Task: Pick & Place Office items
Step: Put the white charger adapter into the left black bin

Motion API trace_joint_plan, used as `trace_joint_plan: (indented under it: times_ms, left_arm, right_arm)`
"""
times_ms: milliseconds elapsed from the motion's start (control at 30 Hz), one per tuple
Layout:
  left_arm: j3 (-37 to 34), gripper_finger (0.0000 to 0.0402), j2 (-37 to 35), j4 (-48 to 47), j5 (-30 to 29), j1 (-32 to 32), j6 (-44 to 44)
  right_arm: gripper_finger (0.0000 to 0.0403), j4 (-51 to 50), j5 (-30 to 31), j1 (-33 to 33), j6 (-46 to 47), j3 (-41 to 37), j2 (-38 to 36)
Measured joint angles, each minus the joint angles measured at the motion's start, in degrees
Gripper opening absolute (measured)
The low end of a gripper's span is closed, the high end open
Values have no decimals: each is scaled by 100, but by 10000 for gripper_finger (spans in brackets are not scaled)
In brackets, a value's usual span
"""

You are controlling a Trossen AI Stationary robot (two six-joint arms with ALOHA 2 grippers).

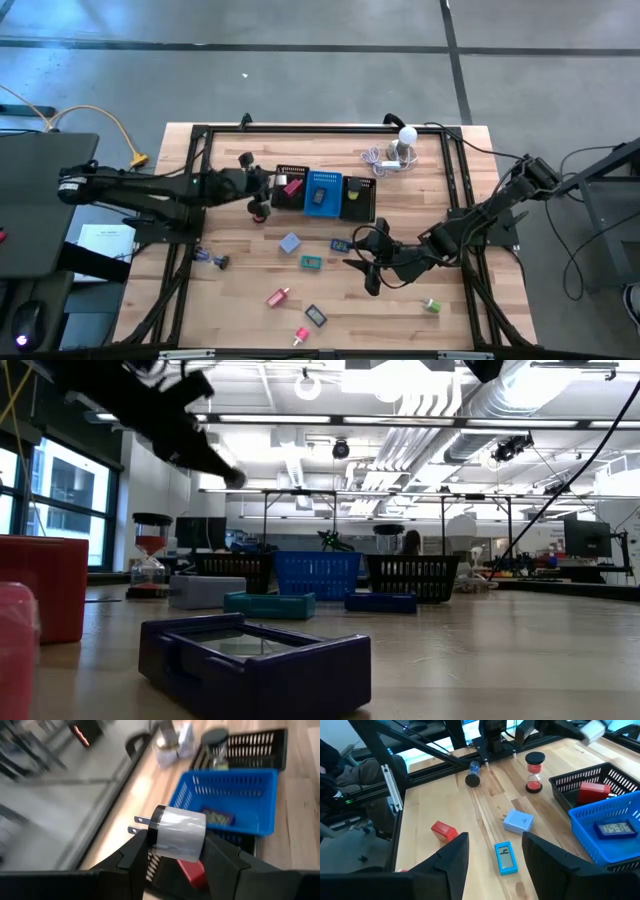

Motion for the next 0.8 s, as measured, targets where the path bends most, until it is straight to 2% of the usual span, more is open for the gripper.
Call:
trace_joint_plan:
  times_ms: [133, 200, 433, 633, 800]
  left_arm:
    - [0, 145, 41, -341, 745, 605, -543]
    - [-2, 145, 77, -465, 933, 861, -713]
    - [126, 145, 734, -484, 1715, 1407, -780]
    - [460, 145, 1665, -572, 1702, 1446, -559]
    - [776, 145, 2170, -607, 1672, 1446, -552]
  right_arm:
    - [173, 2, -39, -44, 9, 0, 2]
    - [173, 4, -39, -46, 7, 0, 4]
    - [173, 48, -41, -127, 4, -2, 4]
    - [173, 52, -43, -159, 8, -2, 4]
    - [173, 72, -74, -158, 4, -2, 4]
